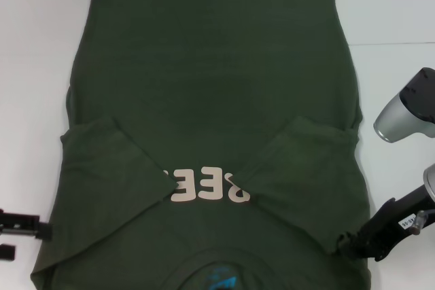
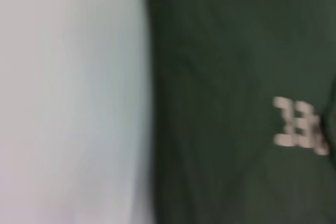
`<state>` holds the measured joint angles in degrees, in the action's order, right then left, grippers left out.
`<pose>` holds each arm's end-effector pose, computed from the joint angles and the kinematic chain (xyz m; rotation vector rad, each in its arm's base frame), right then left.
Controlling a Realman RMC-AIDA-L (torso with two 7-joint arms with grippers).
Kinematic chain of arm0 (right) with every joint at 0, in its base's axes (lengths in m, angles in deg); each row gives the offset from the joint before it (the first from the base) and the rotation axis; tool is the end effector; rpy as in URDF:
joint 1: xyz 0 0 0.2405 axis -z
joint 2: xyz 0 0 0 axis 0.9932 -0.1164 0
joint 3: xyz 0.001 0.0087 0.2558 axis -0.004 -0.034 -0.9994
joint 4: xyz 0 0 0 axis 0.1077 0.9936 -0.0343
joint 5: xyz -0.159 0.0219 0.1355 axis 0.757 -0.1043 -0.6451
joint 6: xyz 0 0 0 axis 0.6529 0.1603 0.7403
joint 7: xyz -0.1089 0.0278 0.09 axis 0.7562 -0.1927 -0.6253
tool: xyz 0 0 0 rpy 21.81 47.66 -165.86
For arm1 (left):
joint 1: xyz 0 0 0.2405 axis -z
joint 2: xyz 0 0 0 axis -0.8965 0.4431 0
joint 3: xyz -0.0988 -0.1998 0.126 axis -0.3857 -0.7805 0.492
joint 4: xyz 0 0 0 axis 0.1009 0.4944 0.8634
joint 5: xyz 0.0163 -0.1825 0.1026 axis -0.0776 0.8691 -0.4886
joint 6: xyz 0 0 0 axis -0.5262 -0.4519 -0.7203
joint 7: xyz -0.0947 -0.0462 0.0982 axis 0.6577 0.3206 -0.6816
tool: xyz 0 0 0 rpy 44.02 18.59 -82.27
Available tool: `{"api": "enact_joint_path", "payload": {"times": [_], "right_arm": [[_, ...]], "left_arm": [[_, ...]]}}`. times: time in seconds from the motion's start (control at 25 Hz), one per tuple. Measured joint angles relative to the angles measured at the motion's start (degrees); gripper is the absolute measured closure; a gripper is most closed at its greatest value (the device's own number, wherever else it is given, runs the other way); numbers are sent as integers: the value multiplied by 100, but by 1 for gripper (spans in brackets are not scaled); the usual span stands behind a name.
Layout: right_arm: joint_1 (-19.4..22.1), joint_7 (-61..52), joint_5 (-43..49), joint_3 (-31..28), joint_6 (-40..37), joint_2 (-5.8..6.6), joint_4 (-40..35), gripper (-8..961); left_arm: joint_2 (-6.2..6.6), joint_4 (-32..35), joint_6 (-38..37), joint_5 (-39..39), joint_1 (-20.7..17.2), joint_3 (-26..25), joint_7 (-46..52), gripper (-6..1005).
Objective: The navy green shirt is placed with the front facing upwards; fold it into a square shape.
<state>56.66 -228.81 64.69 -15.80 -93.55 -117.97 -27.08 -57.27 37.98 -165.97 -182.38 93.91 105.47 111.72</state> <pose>0.2212 0.3072 0.0033 -2.7444 1.1303 -0.4740 -0.3160 0.2841 0.0952 -2.0119 -2.1129 -0.0534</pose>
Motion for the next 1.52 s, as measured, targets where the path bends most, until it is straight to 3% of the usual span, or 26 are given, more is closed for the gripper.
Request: {"api": "enact_joint_path", "payload": {"times": [0.56,1.2,1.52], "right_arm": [[-197,37,31,-14,-11,8,117,911],[-288,56,62,28,-31,14,160,911],[-288,59,62,6,-56,14,167,911]], "left_arm": [[53,-787,318,-439,165,99,73,62],[50,-1044,575,-695,264,368,69,62],[21,-1030,704,-733,246,582,-7,263]]}}
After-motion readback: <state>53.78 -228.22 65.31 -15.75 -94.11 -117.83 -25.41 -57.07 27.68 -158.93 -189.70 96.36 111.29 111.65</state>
